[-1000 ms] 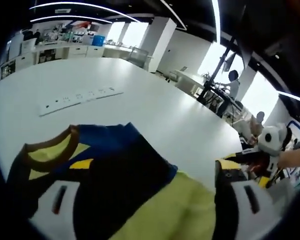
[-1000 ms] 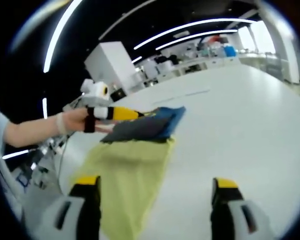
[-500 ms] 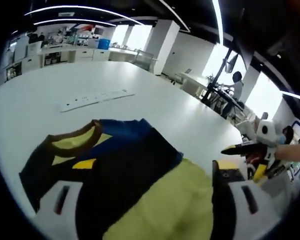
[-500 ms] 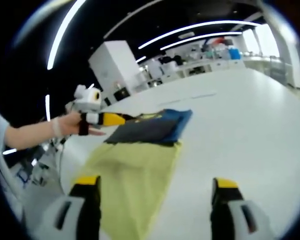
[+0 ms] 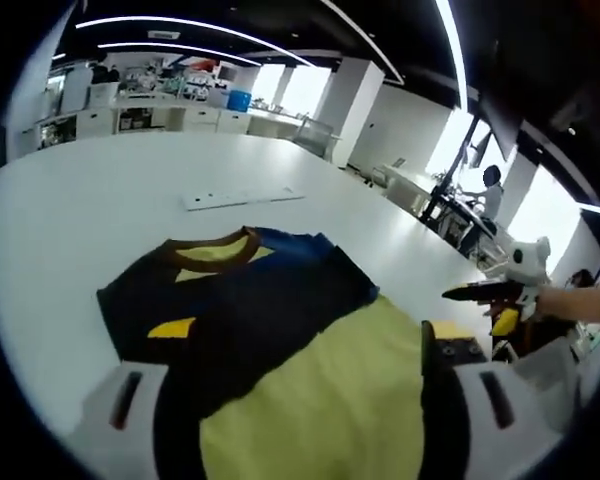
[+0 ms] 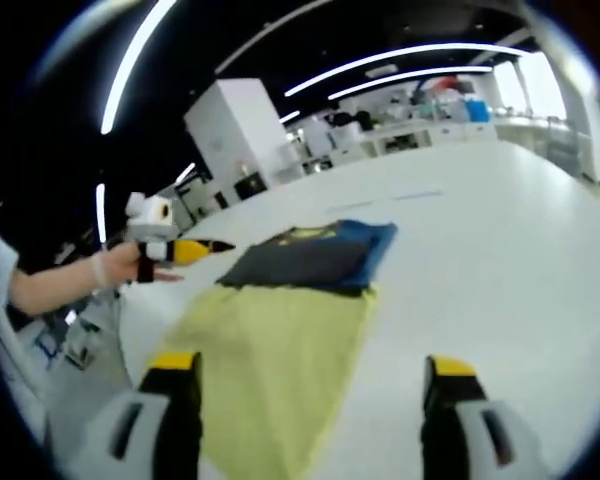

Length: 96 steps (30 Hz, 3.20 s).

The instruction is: Fold the garment on the visible template until the final outline fits inside the template.

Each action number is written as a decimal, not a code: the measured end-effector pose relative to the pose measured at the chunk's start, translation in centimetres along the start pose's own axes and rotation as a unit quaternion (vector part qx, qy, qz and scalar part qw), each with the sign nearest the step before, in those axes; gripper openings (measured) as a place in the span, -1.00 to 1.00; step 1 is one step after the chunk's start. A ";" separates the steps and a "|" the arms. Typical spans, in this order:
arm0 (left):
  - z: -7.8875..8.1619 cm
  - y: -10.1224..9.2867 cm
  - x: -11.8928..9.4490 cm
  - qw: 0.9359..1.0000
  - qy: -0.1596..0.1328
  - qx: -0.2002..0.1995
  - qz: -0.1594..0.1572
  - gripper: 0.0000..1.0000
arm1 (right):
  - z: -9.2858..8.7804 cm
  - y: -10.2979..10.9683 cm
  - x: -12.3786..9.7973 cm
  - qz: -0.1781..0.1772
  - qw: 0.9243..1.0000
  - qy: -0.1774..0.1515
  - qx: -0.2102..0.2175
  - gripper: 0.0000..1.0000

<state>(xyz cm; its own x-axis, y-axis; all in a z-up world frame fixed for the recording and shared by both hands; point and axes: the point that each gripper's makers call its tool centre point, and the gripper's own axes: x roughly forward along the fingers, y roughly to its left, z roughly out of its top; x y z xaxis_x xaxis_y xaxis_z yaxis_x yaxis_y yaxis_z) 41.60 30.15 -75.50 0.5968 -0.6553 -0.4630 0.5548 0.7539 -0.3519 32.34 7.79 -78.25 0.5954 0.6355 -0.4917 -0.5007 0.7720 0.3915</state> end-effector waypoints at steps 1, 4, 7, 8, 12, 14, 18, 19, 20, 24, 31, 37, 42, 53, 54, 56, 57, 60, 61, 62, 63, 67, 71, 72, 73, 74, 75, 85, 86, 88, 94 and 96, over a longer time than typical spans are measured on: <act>-0.1 0.5 -0.4 1.000 -0.003 -0.003 0.004 0.74 | 0.1 0.0 0.2 0.001 1.000 0.000 -0.001 0.84; -0.7 0.9 -1.0 1.000 0.000 -0.006 0.011 0.74 | 0.2 0.6 0.3 0.004 1.000 0.001 -0.003 0.84; -1.6 1.7 -2.3 1.000 0.003 -0.011 0.020 0.72 | 0.3 0.7 0.6 0.006 1.000 0.002 -0.006 0.84; -1.8 1.9 -2.6 1.000 0.003 -0.011 0.025 0.71 | 0.3 0.8 0.6 0.007 1.000 0.001 -0.006 0.83; -2.9 2.6 -4.0 0.999 0.011 -0.017 0.035 0.68 | 0.2 1.0 0.8 0.009 1.000 0.002 -0.006 0.83; -3.6 3.1 -4.7 0.999 0.016 -0.018 0.043 0.67 | 0.0 1.3 0.8 0.011 1.000 0.006 -0.007 0.83; -4.9 3.7 -6.1 0.998 0.023 -0.024 0.052 0.66 | -0.3 1.3 0.7 0.014 1.000 0.010 -0.007 0.80; -5.3 3.7 -6.5 0.998 0.026 -0.023 0.056 0.66 | -0.4 1.4 0.7 0.015 1.000 0.010 -0.006 0.79; -5.5 3.7 -6.8 0.998 0.028 -0.023 0.058 0.66 | -0.4 1.3 0.7 0.015 1.000 0.011 -0.005 0.79; -6.4 4.1 -8.0 0.997 0.025 -0.034 0.066 0.64 | -0.7 1.2 0.5 0.012 1.000 0.013 -0.005 0.79; -8.6 4.0 -9.7 0.995 0.033 -0.051 0.076 0.64 | -1.4 1.2 0.1 0.011 1.000 0.021 -0.005 0.79; -10.6 4.2 -11.1 0.994 0.052 -0.047 0.082 0.62 | -2.2 1.1 -0.1 0.014 0.999 0.031 -0.004 0.77; -12.2 3.8 -12.2 0.993 0.067 -0.055 0.081 0.56 | -3.3 1.0 -0.6 0.016 0.999 0.042 -0.001 0.65; -15.6 2.9 -14.6 0.989 0.086 -0.083 0.086 0.36 | -7.4 1.6 -2.3 0.035 0.994 0.099 0.003 0.04; -15.8 2.7 -14.7 0.989 0.087 -0.086 0.085 0.34 | -7.7 1.6 -2.4 0.038 0.994 0.102 0.004 -0.02; -15.9 3.2 -14.8 0.988 0.088 -0.090 0.085 0.31 | -8.3 1.6 -2.7 0.042 0.993 0.110 0.008 -0.15; -16.1 3.1 -15.0 0.988 0.088 -0.091 0.086 0.31 | -8.5 1.5 -2.7 0.041 0.993 0.111 0.011 -0.16; -16.6 2.3 -15.4 0.988 0.088 -0.095 0.088 0.28 | -9.0 1.5 -3.0 0.040 0.992 0.117 0.019 -0.17; -16.7 2.1 -15.6 0.988 0.087 -0.097 0.088 0.26 | -9.0 1.5 -3.1 0.041 0.992 0.118 0.020 -0.21; -16.9 2.0 -15.7 0.987 0.088 -0.098 0.087 0.24 | -9.2 1.5 -3.1 0.042 0.992 0.120 0.020 -0.24; -17.2 1.8 -15.8 0.987 0.090 -0.098 0.088 0.21 | -9.2 1.5 -3.2 0.042 0.992 0.121 0.019 -0.26; -17.6 1.2 -16.4 0.987 0.095 -0.097 0.090 0.09 | -9.8 1.9 -3.5 0.050 0.989 0.132 0.033 -0.42; -18.2 -1.0 -16.3 0.986 0.103 -0.102 0.087 -0.13 | -10.5 2.0 -3.6 0.054 0.987 0.144 0.038 -0.61; -18.3 -1.5 -16.3 0.985 0.103 -0.106 0.087 -0.21 | -10.8 1.9 -3.6 0.052 0.987 0.147 0.041 -0.65; -18.4 -1.6 -16.3 0.984 0.102 -0.114 0.088 -0.26 | -10.8 1.7 -3.6 0.053 0.987 0.145 0.045 -0.71; -18.5 -1.2 -16.5 0.983 0.101 -0.123 0.090 -0.31 | -10.8 1.9 -3.6 0.055 0.987 0.144 0.049 -0.75; -18.6 -1.4 -16.5 0.982 0.101 -0.131 0.089 -0.36 | -10.9 1.9 -3.7 0.055 0.986 0.146 0.051 -0.80; -19.8 0.0 -17.0 0.979 0.109 -0.150 0.085 -0.78 | -11.4 2.2 -4.2 0.054 0.984 0.155 0.075 -1.00; -19.9 0.0 -17.0 0.979 0.110 -0.149 0.083 -0.81 | -11.3 2.2 -4.3 0.056 0.984 0.153 0.076 -1.00; -20.0 0.3 -17.0 0.979 0.104 -0.156 0.083 -0.82 | -11.1 2.2 -4.5 0.057 0.984 0.152 0.078 -1.00; -20.2 0.3 -17.0 0.978 0.105 -0.162 0.084 -0.86 | -10.9 2.2 -5.0 0.057 0.984 0.145 0.086 -1.00; -20.4 0.3 -17.1 0.976 0.109 -0.167 0.086 -0.94 | -10.9 2.4 -5.1 0.056 0.984 0.146 0.087 -1.00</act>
<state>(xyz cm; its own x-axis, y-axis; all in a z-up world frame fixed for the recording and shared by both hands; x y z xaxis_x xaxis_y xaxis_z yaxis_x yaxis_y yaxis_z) 19.74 42.50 -84.32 0.5064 -0.5189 -0.6887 0.2159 0.8495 -0.4814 21.23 6.21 -83.32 0.3248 0.7052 -0.6303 -0.4233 0.7043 0.5699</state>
